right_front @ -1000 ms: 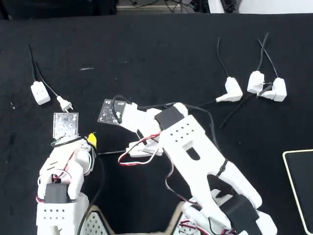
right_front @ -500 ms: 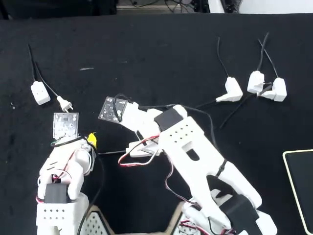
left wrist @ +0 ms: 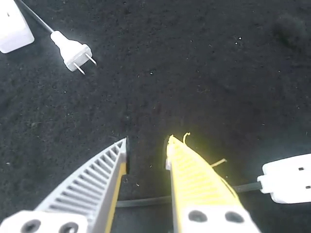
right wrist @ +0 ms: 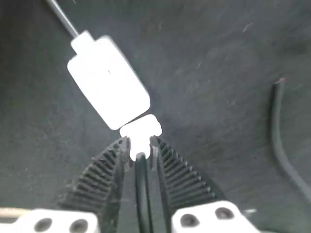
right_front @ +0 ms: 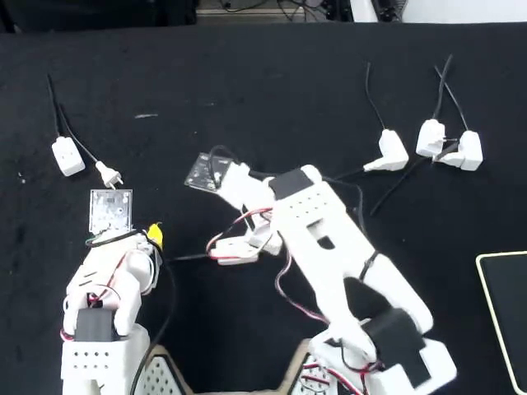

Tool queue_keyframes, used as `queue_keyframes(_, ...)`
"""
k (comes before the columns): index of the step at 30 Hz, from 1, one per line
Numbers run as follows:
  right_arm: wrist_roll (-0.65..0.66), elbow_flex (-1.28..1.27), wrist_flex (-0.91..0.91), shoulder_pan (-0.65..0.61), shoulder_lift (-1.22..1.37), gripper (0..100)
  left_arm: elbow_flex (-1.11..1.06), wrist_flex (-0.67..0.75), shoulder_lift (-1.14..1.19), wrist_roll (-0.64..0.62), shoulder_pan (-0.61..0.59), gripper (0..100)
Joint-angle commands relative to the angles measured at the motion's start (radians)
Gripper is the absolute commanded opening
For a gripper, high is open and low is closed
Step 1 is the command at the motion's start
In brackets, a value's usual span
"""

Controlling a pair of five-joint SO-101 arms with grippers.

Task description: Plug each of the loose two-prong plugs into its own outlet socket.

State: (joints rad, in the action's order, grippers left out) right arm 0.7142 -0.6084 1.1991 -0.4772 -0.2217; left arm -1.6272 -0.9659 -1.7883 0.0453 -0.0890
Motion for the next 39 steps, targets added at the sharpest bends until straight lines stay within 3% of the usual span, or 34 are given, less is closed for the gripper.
queue_keyframes(1,0.006,0.028,-0.006,0.006,-0.007,1.1,0.033,0.009,-0.008,0.000,0.007,15)
queue_keyframes(10,-0.055,0.171,0.123,-0.077,-0.090,1.1,0.031,0.009,-0.008,0.000,0.007,15)
queue_keyframes(24,-0.071,-0.004,-0.014,-0.121,-0.090,1.1,0.031,0.009,-0.008,0.000,0.004,15)
queue_keyframes(39,-0.104,0.001,-0.031,-0.123,-0.091,1.1,0.031,0.009,-0.008,0.000,0.005,15)
